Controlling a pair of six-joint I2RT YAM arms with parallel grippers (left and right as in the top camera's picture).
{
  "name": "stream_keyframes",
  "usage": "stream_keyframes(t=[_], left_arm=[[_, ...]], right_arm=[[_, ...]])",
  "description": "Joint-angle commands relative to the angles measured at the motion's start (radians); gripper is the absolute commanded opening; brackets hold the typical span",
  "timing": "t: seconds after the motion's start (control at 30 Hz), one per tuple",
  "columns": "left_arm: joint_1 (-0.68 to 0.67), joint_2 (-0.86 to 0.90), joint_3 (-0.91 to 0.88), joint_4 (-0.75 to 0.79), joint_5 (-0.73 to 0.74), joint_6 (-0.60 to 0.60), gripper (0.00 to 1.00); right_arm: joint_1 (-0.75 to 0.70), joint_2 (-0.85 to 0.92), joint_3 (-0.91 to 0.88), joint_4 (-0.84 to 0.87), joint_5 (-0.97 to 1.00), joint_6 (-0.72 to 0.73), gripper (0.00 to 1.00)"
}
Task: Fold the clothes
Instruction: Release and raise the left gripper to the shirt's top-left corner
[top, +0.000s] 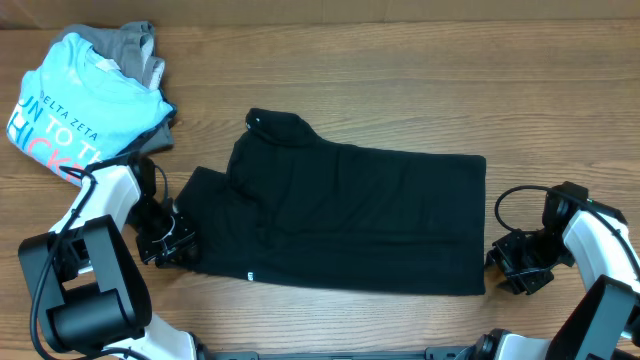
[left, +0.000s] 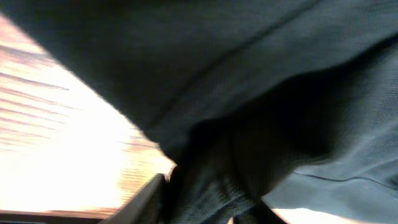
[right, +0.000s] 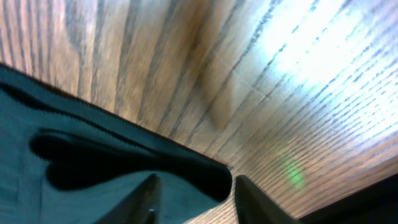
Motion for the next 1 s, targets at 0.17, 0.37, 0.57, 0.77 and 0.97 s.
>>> stream_keyframes(t=[0.17,0.37,0.57,0.77,0.97], left_arm=[[-0.017,-0.029,0.248,-0.127,0.126,0.100,0.49],[-0.128,-0.041,0.456,-0.028,0.306,0.257,0.76],[-0.328,-0.004,0.468,0.281,0.160,0.273,0.91],[-0.463,0.129,0.468,0.521,0.021,0.209,0.90],[-0.476,0.235,0.469,0.631,-0.064,0.135,0.89]], right_arm=[[-0.004,-0.008,0.226,-0.014,-0.037,-0.119,0.49],[0.007,-0.007,0.425,0.050,-0.256,-0.282,0.63],[0.008,-0.007,0.459,0.116,-0.357,-0.285,0.64],[0.008,-0.007,0.458,0.097,-0.357,-0.286,0.64],[0.008,-0.007,0.457,0.076,-0.357,-0.286,0.63]])
